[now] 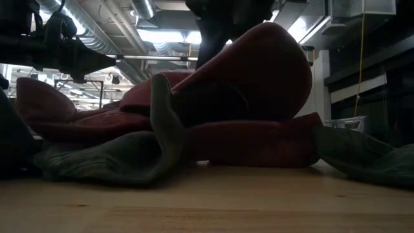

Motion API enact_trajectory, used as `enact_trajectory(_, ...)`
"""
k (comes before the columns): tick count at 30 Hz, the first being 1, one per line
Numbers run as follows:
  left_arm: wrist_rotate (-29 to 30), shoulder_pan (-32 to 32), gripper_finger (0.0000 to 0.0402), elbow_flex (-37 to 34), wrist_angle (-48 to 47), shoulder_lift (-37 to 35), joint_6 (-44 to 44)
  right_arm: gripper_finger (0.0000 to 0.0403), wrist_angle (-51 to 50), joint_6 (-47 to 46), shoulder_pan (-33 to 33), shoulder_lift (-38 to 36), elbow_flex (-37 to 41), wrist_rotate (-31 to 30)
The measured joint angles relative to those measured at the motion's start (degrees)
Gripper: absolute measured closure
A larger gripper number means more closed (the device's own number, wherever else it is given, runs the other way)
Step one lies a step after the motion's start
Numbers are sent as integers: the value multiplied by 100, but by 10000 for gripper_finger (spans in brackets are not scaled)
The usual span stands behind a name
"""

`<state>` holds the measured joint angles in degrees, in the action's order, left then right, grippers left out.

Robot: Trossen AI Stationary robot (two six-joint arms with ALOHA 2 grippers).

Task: Pick & Place hat
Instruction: Put the middle bottom red cap into the right transparent bin

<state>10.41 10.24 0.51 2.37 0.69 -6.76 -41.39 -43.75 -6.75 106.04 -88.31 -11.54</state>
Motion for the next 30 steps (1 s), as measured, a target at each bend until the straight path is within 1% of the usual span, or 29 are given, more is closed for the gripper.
enact_trajectory(12,0,-2,398,-2,2,0,0,111,-281,-637,38,95,-109,299)
enact_trajectory(20,0,0,397,-2,0,0,0,111,-87,-548,12,349,-109,379)
enact_trajectory(26,0,0,398,0,0,0,0,112,78,-512,-21,453,-109,553)
enact_trajectory(28,0,0,398,0,2,0,0,116,81,-511,-39,461,-109,569)
enact_trajectory(30,1,0,398,-1,0,0,0,129,83,-514,-54,461,-109,569)
